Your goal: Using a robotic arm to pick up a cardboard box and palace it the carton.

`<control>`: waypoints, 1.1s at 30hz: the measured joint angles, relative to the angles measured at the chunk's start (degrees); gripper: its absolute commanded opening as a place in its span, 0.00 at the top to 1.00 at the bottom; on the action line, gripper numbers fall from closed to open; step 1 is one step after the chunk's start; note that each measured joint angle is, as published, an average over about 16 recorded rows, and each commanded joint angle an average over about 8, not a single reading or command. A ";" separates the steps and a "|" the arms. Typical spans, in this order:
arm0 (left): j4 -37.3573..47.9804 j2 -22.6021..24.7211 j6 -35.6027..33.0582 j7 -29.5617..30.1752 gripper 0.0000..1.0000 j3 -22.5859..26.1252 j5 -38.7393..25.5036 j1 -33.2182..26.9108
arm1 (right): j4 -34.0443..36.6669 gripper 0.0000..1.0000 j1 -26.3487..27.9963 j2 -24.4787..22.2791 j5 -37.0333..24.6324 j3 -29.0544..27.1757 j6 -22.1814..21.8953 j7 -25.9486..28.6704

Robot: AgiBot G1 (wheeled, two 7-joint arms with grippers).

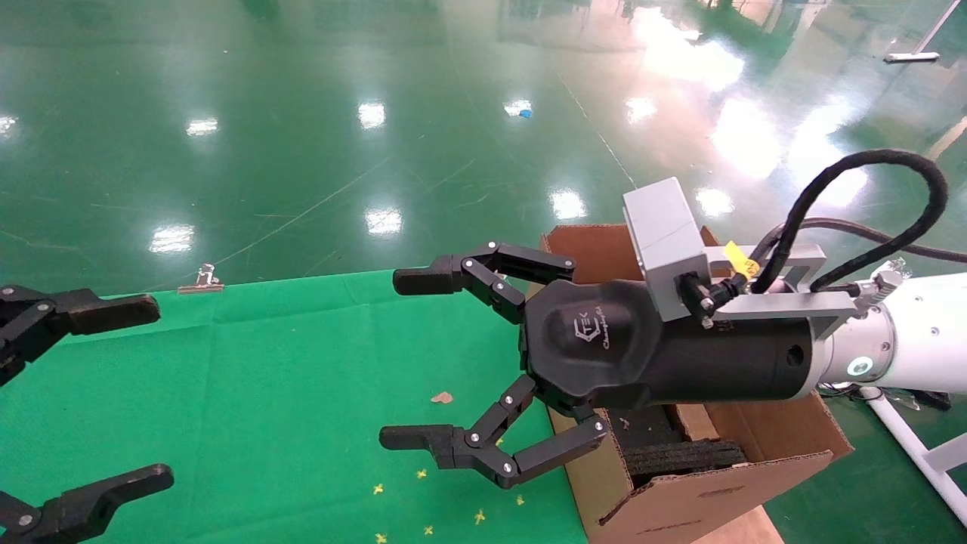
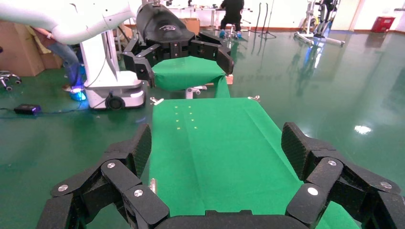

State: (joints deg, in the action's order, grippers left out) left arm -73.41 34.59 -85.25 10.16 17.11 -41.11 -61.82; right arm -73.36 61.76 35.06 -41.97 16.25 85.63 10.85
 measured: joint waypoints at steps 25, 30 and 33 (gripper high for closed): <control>0.00 0.00 0.00 0.00 0.00 0.00 0.00 0.00 | 0.03 0.00 0.05 0.00 -0.03 0.03 0.00 0.00; 0.00 0.00 0.00 0.00 0.00 0.00 0.00 0.00 | 0.04 0.00 0.05 0.00 -0.03 0.03 0.00 0.00; 0.00 0.00 0.00 0.00 0.00 0.00 0.00 0.00 | 0.04 0.00 0.05 0.00 -0.03 0.03 0.00 0.00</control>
State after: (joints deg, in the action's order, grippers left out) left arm -73.41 34.59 -85.25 10.16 17.11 -41.11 -61.82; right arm -73.33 61.80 35.06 -41.99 16.28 85.63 10.85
